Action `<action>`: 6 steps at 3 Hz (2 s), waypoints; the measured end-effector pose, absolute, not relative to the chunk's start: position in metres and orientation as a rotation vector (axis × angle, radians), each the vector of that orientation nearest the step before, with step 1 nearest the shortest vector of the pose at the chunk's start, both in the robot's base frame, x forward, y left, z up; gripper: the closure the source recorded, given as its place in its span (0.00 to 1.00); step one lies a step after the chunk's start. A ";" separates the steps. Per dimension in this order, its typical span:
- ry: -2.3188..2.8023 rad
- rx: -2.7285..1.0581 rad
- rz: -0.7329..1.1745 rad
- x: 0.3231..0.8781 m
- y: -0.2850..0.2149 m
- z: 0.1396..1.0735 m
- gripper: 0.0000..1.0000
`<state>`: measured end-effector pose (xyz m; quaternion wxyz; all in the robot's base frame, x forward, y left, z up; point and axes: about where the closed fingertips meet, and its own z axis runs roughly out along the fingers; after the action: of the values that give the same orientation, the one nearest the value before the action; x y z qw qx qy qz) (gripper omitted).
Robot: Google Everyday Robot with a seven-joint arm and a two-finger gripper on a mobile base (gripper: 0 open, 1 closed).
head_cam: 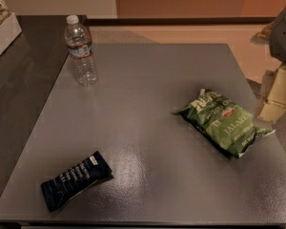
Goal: Pick rxbar blueberry
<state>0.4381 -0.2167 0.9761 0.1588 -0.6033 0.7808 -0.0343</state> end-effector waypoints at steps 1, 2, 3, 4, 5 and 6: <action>2.232 -1.725 -0.098 0.438 -0.217 0.976 0.00; 2.164 -1.782 -0.069 0.436 -0.199 0.977 0.00; 2.048 -1.863 -0.013 0.434 -0.164 0.976 0.00; 1.924 -1.950 0.068 0.438 -0.118 0.967 0.00; 1.815 -2.037 0.154 0.442 -0.071 0.953 0.00; 1.706 -2.144 0.239 0.434 -0.027 0.936 0.00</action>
Offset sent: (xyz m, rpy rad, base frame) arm -0.0055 0.0393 -0.0047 0.0425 0.0084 0.1486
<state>0.4342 -0.0271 0.9358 0.1945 -0.7645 0.6086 0.0851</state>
